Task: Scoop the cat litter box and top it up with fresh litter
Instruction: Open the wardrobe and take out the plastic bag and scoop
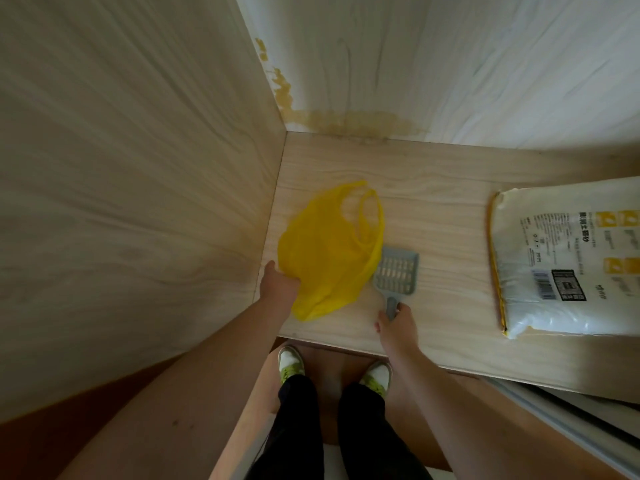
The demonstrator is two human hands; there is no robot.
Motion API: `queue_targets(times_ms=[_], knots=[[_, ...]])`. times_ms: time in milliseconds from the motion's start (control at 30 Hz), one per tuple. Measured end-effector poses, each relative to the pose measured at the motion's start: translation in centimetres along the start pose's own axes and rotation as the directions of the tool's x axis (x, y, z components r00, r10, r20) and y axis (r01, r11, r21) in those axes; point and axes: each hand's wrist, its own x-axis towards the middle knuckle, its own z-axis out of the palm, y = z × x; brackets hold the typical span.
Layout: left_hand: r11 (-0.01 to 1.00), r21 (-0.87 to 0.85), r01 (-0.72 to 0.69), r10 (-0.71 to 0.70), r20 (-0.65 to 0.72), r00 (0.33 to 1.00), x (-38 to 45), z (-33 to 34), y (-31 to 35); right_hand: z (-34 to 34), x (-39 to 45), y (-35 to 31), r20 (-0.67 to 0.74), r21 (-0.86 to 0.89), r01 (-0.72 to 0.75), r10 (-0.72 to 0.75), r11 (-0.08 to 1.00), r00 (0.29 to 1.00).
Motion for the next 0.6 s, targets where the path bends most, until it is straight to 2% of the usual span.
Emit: queue_targets(times_ms=[200,300,400,600], knots=[[0.993,-0.035,-0.109,0.111,0.048,0.993,-3.9,0.3,0.0,-2.2,-1.4,-0.2,0.071,0.121,-0.021,0.012,0.992,0.997],[0.987,-0.140,-0.082,0.095,0.088,0.992,-6.1,0.2,-0.2,-3.4,-2.7,-0.4,0.102,0.205,-0.069,0.049,0.976,0.994],[0.965,-0.261,-0.032,0.071,0.144,0.987,-8.3,-0.2,-0.9,-4.6,-4.3,-1.0,0.106,0.266,-0.053,0.026,0.963,0.994],[0.925,-0.374,-0.072,0.153,0.191,0.970,-13.1,-3.1,-1.1,-7.0,-9.3,-3.4,0.182,0.476,-0.066,-0.025,0.877,0.983]])
